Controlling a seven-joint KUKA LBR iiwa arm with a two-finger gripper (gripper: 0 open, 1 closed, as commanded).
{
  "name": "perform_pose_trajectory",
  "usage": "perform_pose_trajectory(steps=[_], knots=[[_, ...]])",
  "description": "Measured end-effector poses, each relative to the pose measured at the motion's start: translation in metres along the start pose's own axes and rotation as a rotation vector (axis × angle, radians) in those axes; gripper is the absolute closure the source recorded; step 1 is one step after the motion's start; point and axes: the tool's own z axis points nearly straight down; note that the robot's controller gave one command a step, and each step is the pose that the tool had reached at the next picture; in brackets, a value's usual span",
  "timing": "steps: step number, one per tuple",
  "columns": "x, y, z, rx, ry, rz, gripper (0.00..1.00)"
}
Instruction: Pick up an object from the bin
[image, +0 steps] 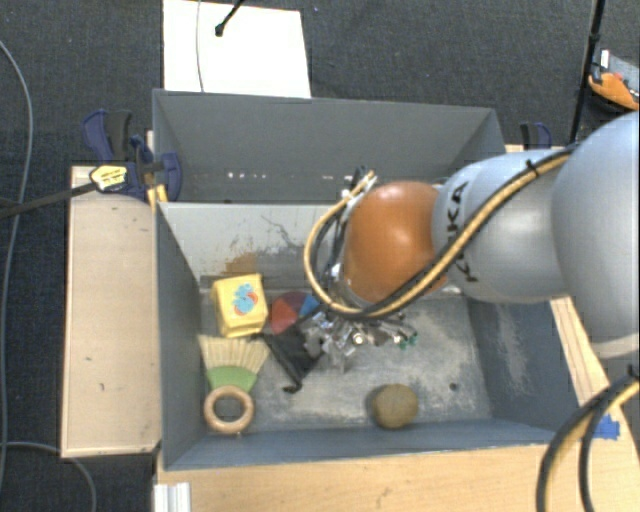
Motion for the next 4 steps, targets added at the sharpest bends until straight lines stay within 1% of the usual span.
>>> perform_pose_trajectory(steps=[1, 2, 3, 4], knots=[[0.002, 0.001, -0.018, -0.004, 0.008, 0.002, 1.0], [0.0, 0.0, -0.041, -0.001, 0.001, 0.003, 1.0], [-0.002, -0.001, -0.051, 0.003, -0.007, 0.003, 1.0], [-0.002, 0.0, -0.052, 0.001, -0.005, 0.004, 1.0]])
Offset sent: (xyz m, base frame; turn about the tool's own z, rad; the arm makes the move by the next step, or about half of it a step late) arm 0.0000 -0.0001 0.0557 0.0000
